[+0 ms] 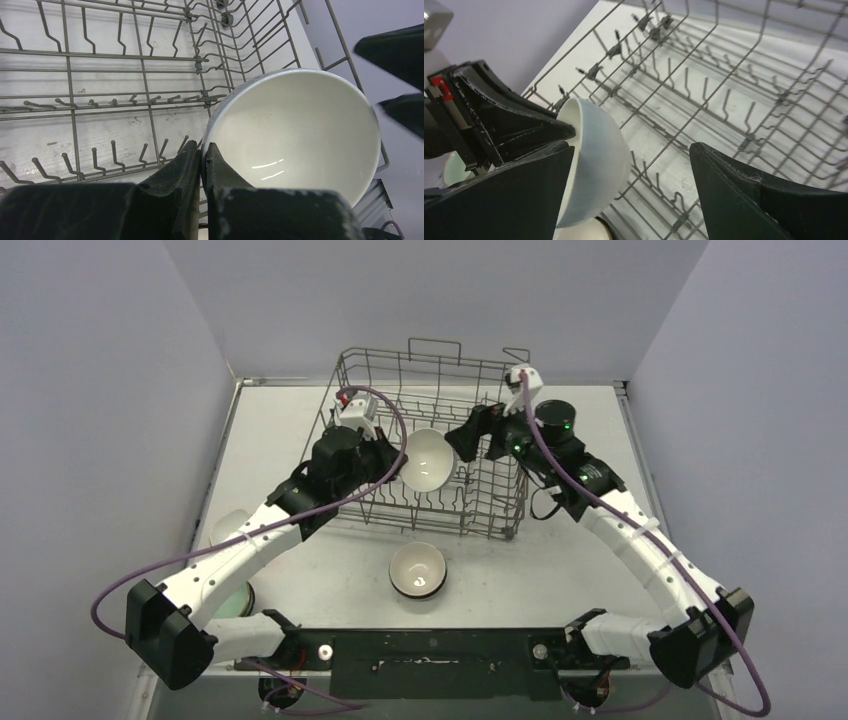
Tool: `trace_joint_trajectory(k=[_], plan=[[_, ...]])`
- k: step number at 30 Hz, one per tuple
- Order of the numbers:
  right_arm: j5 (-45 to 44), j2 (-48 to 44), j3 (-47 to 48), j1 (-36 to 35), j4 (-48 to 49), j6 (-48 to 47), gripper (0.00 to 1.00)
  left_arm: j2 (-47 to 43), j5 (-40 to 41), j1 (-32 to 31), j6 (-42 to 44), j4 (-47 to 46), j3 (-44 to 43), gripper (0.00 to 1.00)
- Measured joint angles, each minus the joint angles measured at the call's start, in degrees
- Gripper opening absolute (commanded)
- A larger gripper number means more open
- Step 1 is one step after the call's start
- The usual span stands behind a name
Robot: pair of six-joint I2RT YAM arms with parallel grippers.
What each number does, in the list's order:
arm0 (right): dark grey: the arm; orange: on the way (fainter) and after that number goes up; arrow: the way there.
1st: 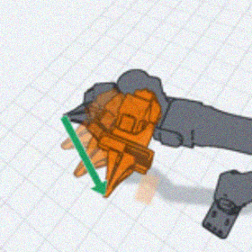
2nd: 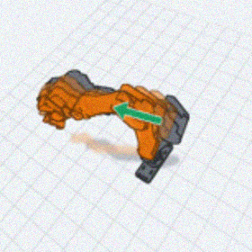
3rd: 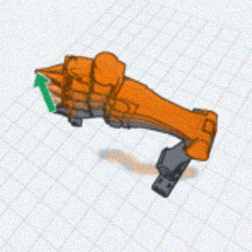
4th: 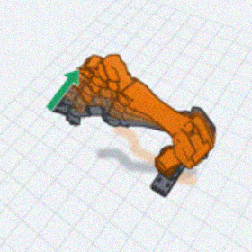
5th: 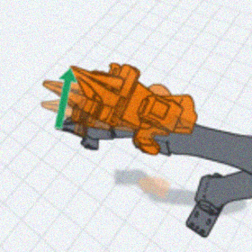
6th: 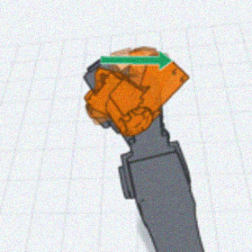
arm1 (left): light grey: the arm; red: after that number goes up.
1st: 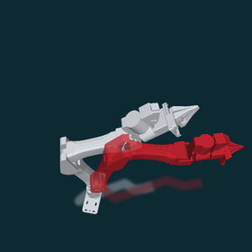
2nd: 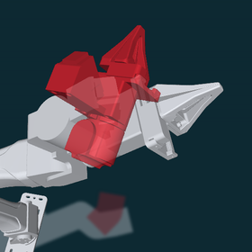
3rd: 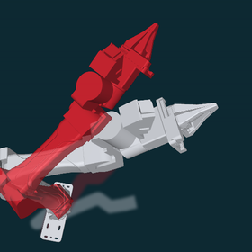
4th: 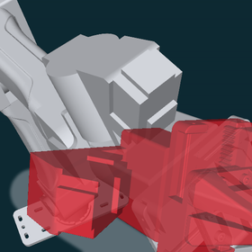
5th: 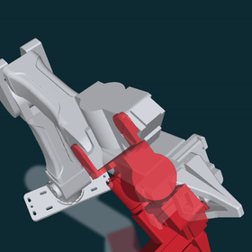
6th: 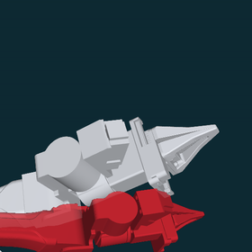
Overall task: Load the bowls into the dish rack
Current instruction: Turn the bowl upside down on the dish rack.
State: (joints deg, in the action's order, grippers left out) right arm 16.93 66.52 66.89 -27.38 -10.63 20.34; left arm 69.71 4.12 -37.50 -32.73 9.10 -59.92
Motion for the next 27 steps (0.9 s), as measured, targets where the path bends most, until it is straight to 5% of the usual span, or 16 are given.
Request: trace_joint_trajectory(k=[8,11,14,17,20,24,27], plan=[[2.08,7.82,1.51,-5.95,-4.68,-0.09,0.98,-0.26,0.63,0.00,0.44,1.57,0.00,0.00],[2.10,7.89,1.51,-6.10,-4.68,-0.20,0.82,-0.26,0.59,0.00,0.46,1.60,-0.02,0.00],[2.32,8.41,1.51,-6.12,-4.59,-0.26,0.53,-0.26,0.55,0.00,0.48,1.55,-0.02,0.01],[3.02,9.77,1.60,-6.43,-4.42,-0.13,0.22,-0.22,0.72,0.00,0.61,1.60,-0.02,0.27],[0.11,11.87,1.60,-6.45,-4.66,-1.07,0.06,-0.39,-0.61,-0.04,0.00,0.37,-0.02,0.47],[-0.35,14.69,1.57,-5.99,-5.86,-1.99,0.05,-0.52,-2.54,0.57,-1.75,-3.63,0.13,0.73],[-0.11,14.97,1.57,-5.66,-5.97,-2.67,0.05,-0.55,-6.21,3.54,-4.70,-7.52,1.77,0.82]])
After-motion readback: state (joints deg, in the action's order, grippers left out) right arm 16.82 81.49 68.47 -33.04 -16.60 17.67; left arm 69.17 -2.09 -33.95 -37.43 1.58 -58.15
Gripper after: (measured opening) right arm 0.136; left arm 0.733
